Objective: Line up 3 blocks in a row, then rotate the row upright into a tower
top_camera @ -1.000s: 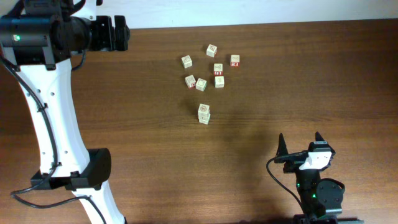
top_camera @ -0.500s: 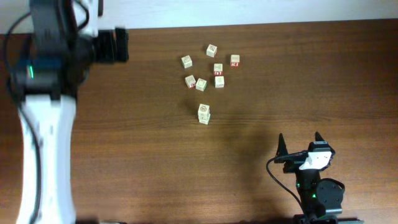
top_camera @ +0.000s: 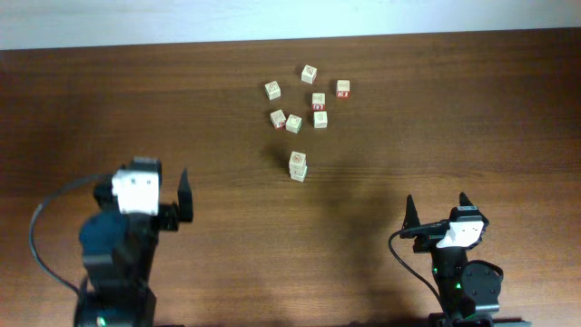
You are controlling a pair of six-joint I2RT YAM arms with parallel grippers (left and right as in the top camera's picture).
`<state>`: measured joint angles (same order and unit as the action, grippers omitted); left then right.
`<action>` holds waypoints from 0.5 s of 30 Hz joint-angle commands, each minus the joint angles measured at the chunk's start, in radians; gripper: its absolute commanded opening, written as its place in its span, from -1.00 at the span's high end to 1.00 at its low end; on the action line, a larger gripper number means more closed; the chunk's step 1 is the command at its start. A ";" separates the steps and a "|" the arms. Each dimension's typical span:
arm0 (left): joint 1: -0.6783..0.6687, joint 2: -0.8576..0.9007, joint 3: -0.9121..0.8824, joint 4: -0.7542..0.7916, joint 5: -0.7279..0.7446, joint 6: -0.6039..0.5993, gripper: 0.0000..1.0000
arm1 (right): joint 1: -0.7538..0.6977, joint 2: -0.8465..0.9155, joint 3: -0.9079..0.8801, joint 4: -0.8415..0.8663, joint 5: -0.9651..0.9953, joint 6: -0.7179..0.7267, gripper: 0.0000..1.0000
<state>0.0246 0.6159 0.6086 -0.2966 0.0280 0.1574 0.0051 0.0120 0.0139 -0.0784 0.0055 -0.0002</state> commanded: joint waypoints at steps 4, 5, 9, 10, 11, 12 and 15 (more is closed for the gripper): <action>0.009 -0.309 -0.283 0.143 -0.010 0.048 -0.98 | -0.006 -0.006 -0.008 -0.002 -0.002 0.008 -0.96; 0.009 -0.342 -0.307 0.154 -0.010 0.056 -0.98 | -0.006 -0.006 -0.008 -0.002 -0.002 0.008 -0.97; 0.010 -0.478 -0.411 0.213 -0.010 0.071 -0.98 | -0.006 -0.006 -0.008 -0.002 -0.002 0.008 -0.96; 0.011 -0.513 -0.443 0.229 -0.010 0.077 -0.98 | -0.006 -0.006 -0.008 -0.002 -0.002 0.008 -0.96; 0.011 -0.541 -0.471 0.243 -0.010 0.077 -0.98 | -0.006 -0.006 -0.008 -0.002 -0.002 0.008 -0.96; 0.011 -0.565 -0.499 0.262 -0.010 0.077 -0.98 | -0.006 -0.006 -0.008 -0.002 -0.002 0.008 -0.96; 0.011 -0.613 -0.560 0.311 -0.010 0.084 -0.99 | -0.006 -0.006 -0.008 -0.002 -0.002 0.008 -0.96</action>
<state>0.0296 0.0536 0.1127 -0.0235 0.0250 0.2142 0.0051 0.0120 0.0139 -0.0784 0.0055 0.0006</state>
